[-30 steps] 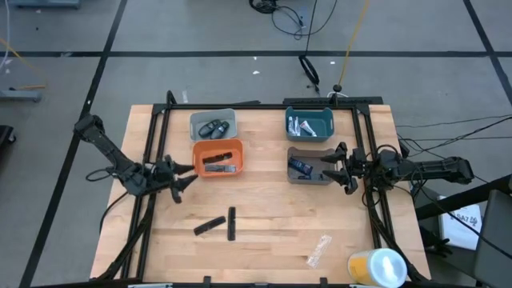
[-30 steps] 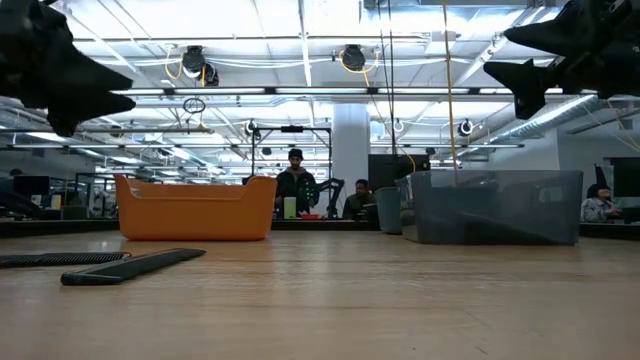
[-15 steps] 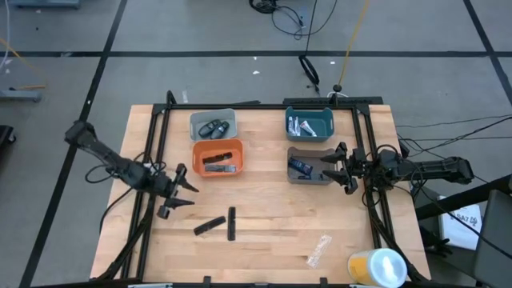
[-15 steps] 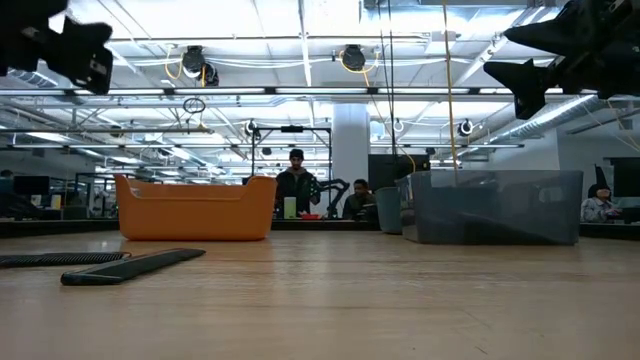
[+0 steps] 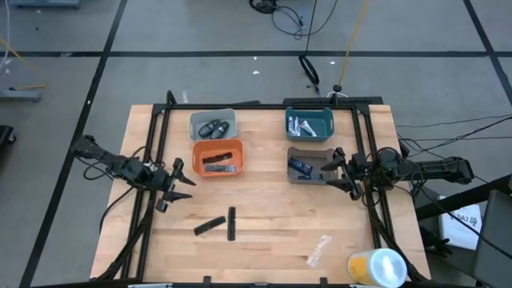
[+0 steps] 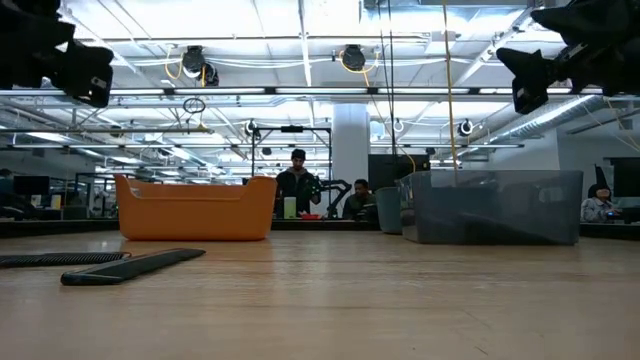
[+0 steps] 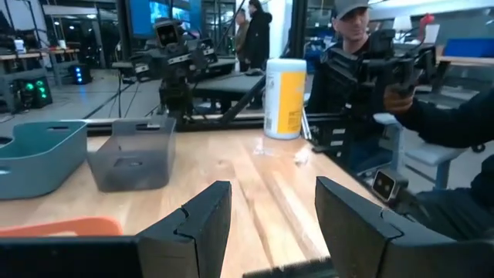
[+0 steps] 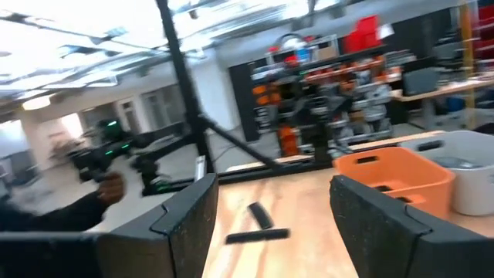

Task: Pick & Place Travel size toiletries
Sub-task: Put the black comb into the orange bin

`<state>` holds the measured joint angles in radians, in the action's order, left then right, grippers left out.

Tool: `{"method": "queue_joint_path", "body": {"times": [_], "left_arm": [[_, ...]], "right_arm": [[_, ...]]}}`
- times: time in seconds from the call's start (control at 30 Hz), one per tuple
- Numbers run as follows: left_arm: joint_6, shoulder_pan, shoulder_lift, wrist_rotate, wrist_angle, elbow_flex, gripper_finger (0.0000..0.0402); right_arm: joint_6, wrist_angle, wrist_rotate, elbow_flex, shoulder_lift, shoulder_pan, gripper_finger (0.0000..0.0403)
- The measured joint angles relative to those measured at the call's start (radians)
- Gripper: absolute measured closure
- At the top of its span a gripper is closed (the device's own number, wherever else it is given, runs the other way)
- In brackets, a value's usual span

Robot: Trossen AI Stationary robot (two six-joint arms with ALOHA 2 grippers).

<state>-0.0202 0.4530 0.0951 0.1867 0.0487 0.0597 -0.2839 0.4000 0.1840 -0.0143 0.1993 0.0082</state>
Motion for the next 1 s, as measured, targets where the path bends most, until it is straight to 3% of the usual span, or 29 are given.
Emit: {"method": "queue_joint_path", "body": {"times": [0.17,1.0], "left_arm": [[0.0,0.0,-0.064,0.005,-0.108,0.0,0.0215],[-0.002,0.0,-0.071,0.033,-0.1,0.0,0.0215]], "right_arm": [[0.016,-0.012,0.029,0.0,0.0,0.0,0.0165],[0.02,-0.031,0.028,0.0,0.0,0.0,0.0165]]}}
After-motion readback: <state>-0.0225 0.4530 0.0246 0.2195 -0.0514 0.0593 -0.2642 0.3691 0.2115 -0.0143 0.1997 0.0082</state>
